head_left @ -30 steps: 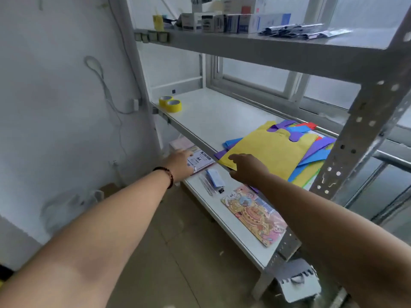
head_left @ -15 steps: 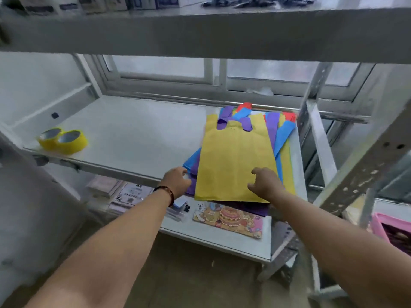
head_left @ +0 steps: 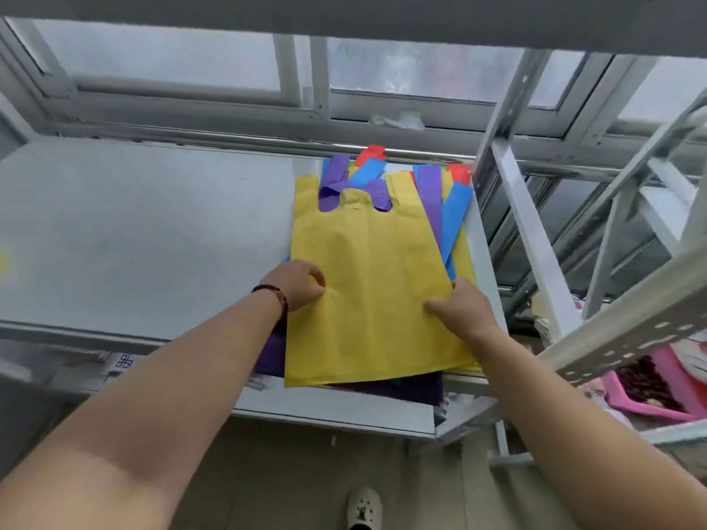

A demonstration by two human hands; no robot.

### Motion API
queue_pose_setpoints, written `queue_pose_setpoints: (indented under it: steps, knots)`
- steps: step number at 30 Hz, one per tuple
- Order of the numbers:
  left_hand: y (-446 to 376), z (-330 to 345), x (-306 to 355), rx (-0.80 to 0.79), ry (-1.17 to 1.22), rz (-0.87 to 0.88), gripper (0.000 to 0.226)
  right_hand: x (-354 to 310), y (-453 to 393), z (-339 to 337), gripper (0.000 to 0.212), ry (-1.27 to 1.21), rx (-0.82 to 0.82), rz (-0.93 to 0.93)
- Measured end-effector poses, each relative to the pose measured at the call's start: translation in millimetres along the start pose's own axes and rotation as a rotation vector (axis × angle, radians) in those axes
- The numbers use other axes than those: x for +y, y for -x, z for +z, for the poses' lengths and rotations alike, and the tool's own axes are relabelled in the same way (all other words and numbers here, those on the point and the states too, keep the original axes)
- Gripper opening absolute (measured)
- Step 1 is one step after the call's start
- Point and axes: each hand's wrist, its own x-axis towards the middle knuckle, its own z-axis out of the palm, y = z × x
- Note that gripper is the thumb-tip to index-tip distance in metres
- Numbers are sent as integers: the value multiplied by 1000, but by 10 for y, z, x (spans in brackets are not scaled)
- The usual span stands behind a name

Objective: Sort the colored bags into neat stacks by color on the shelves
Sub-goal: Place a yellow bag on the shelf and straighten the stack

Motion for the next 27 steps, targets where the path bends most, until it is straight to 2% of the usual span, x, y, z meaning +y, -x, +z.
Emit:
queue_pose_setpoints:
  steps: [5, 7, 8, 10, 11, 13, 15, 17, 19, 21, 23, 25, 27]
  knots:
    - [-176, -46, -27, -115, 6, 18, 14, -52, 116, -44, 27, -335, -129, 97]
    - [-235, -99, -75, -127, 96, -58, 14, -136, 143, -89, 14, -611, -200, 201]
    - [-279, -138, -118, -80, 148, -132, 20, -211, 162, -134, 2, -806, -269, 280]
    - [-330, -246, -237, 46, 269, -345, 35, -295, 178, -218, 25, -1157, -360, 373]
    - [-323, -312, -300, 9, 391, -468, 42, -320, 198, -251, 31, -1288, -383, 386]
    - [-284, -424, -390, -281, 694, -650, 57, -378, 338, -292, 33, -1462, -469, 374]
    - [-316, -460, -475, -481, 922, -601, 66, -428, 538, -245, 41, -1598, -536, 333]
    - [-349, -494, -486, -505, 1080, -433, 50, -368, 714, -125, 40, -1542, -536, 337]
    - [-301, -526, -419, -521, 1082, -338, 31, -262, 869, 16, 18, -1350, -483, 387]
    - [-252, -525, -405, -561, 980, -319, 23, -100, 973, 159, 28, -1190, -444, 427]
    - [-234, -504, -416, -537, 904, -243, 21, 11, 1073, 241, 32, -1097, -366, 402]
    - [-200, -510, -388, -516, 924, -111, 15, 79, 1195, 276, 34, -1032, -314, 324]
    - [-164, -550, -361, -545, 995, 14, 21, 122, 1331, 255, 38, -945, -258, 219]
